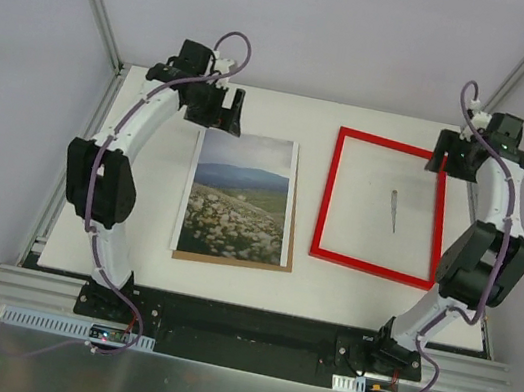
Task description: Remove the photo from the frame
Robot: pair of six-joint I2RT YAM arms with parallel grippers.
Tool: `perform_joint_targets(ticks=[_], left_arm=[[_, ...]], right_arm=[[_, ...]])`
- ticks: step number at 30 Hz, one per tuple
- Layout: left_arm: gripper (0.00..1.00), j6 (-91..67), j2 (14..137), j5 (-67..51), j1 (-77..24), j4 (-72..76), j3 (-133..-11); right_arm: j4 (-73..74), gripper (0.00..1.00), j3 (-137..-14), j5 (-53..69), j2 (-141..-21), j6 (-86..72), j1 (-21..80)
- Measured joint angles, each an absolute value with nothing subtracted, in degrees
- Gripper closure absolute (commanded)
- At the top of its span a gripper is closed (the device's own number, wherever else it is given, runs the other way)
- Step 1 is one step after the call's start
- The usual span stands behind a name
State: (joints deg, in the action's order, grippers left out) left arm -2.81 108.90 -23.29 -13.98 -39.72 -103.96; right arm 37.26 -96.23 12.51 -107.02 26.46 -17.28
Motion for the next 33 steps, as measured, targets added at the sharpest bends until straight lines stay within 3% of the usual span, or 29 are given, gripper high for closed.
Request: perform_joint_targets(ticks=[7, 16, 23, 33], left_arm=[[0.01, 2.9, 106.0, -15.4, -7.5, -41.9, -93.6], [0.01, 4.7, 108.5, -13.4, -2.8, -42.5, -89.6], [0.01, 4.8, 113.5, -15.1, -2.1, -40.8, -86.6], [0.01, 4.0, 116.7, -20.0, -1.4, -38.8, -86.2]], right_arm=[[33.4, 0.28, -93.7, 21.6, -98.3, 18.5, 0.8], [32.3, 0.30, -101.7, 27.2, -114.1, 7.9, 16.3], [32.6, 0.31, -107.0, 26.3, -125.8, 3.0, 20.4], [32.6, 0.31, -109.0, 26.1, -131.4, -2.2, 20.4]])
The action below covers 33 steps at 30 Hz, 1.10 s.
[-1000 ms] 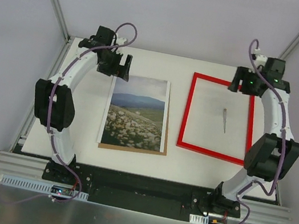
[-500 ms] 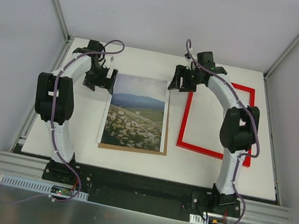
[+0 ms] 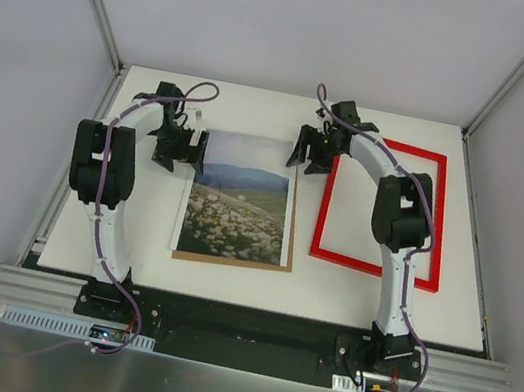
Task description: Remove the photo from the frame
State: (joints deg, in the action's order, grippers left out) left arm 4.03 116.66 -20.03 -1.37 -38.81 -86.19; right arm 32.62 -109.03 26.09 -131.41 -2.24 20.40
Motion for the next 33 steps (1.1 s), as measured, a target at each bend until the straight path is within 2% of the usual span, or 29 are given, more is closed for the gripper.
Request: perform_joint_targets(ticks=[20, 33], left_arm=[[0.09, 3.3, 116.7, -24.2, -1.0, -36.5, -85.6], [0.11, 2.3, 116.7, -26.6, -1.0, -35.9, -85.3]], right_arm=[[29.0, 0.32, -108.9, 32.5, -134.0, -10.9, 20.3], [24.6, 0.34, -106.1, 37.5, -133.9, -14.7, 19.6]])
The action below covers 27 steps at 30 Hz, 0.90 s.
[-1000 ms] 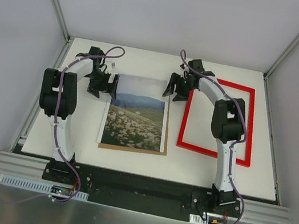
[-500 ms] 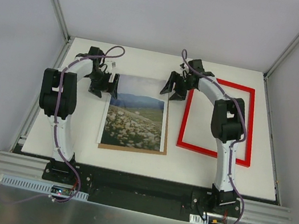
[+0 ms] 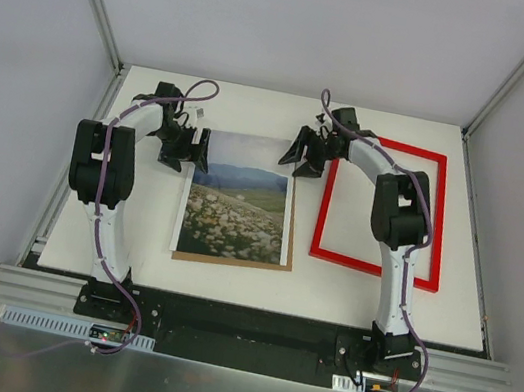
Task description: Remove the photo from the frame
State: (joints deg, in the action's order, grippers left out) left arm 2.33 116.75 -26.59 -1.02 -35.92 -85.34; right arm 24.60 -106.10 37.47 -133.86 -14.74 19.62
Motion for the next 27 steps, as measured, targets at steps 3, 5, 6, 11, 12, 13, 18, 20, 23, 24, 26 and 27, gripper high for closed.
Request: perform_joint_targets(ticks=[3, 5, 6, 11, 12, 13, 18, 20, 23, 24, 26, 27], left_arm=[[0.11, 2.3, 116.7, -26.7, -1.0, -35.9, -85.3], [0.11, 2.3, 116.7, -26.7, -1.0, -35.9, -85.3], [0.11, 2.3, 116.7, -26.7, -1.0, -35.9, -85.3], [0.12, 2.2, 116.7, -27.0, -1.0, -35.8, -85.2], [0.12, 2.2, 116.7, -27.0, -1.0, -35.8, -85.2], [0.12, 2.2, 116.7, -27.0, -1.0, -35.8, -85.2], [0.12, 2.2, 116.7, -27.0, -1.0, -35.7, -85.1], [0.12, 2.1, 116.7, -27.0, -1.0, -35.7, -85.1], [0.12, 2.1, 116.7, -27.3, -1.0, -35.7, -85.1], [0.12, 2.1, 116.7, -27.5, -1.0, -35.7, -85.1], [0.12, 2.1, 116.7, -28.1, -1.0, -35.6, -85.0], [0.12, 2.0, 116.7, -28.2, -1.0, -35.6, -85.0]], right_arm=[[24.3, 0.34, -105.3, 37.8, -133.4, -15.0, 19.6], [24.0, 0.36, -104.7, 38.3, -132.9, -15.2, 19.6], [23.6, 0.36, -104.4, 38.6, -132.5, -15.5, 19.6], [19.4, 0.38, -102.8, 42.2, -130.5, -18.1, 19.6], [17.9, 0.40, -102.4, 43.2, -130.3, -19.0, 19.6], [16.7, 0.41, -102.0, 44.0, -130.3, -19.7, 19.4], [10.6, 0.44, -99.4, 48.2, -130.3, -23.5, 18.9], [9.4, 0.46, -99.0, 49.4, -130.3, -23.8, 19.1], [7.7, 0.48, -98.1, 51.4, -130.3, -23.8, 19.8], [7.3, 0.49, -97.6, 51.9, -130.3, -23.7, 20.2], [6.8, 0.51, -96.5, 52.6, -130.3, -23.2, 21.2], [6.8, 0.54, -95.8, 52.9, -130.3, -22.9, 21.8]])
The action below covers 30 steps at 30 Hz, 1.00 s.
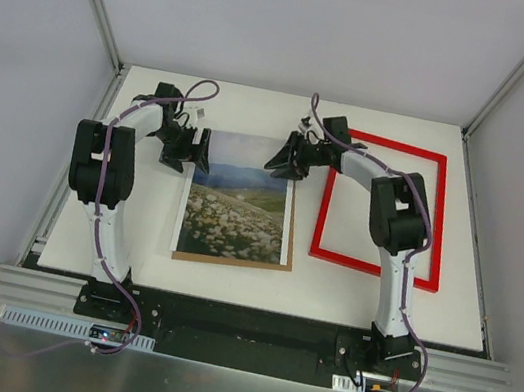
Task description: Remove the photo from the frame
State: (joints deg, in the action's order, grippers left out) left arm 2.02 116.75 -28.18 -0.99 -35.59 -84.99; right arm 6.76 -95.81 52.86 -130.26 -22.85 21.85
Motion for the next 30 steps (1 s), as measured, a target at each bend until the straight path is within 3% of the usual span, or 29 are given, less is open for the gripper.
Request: perform_joint_targets(ticks=[9, 13, 17, 30], left_arm=[[0.12, 1.9, 116.6, -28.7, -0.9, -35.4, -84.7], [0.12, 1.9, 116.5, -29.7, -0.6, -35.2, -84.4], [0.11, 1.9, 116.1, -30.0, -0.6, -35.2, -84.0], [0.12, 2.0, 115.7, -31.7, -0.6, -35.4, -83.5]], right_arm=[[11.5, 0.86, -92.4, 51.6, -129.6, -18.2, 24.4], [15.0, 0.89, -93.1, 51.6, -126.9, -16.8, 23.0], [17.7, 0.99, -95.7, 51.8, -124.4, -15.0, 21.0], [23.0, 0.99, -97.9, 52.4, -121.5, -10.1, 14.0]])
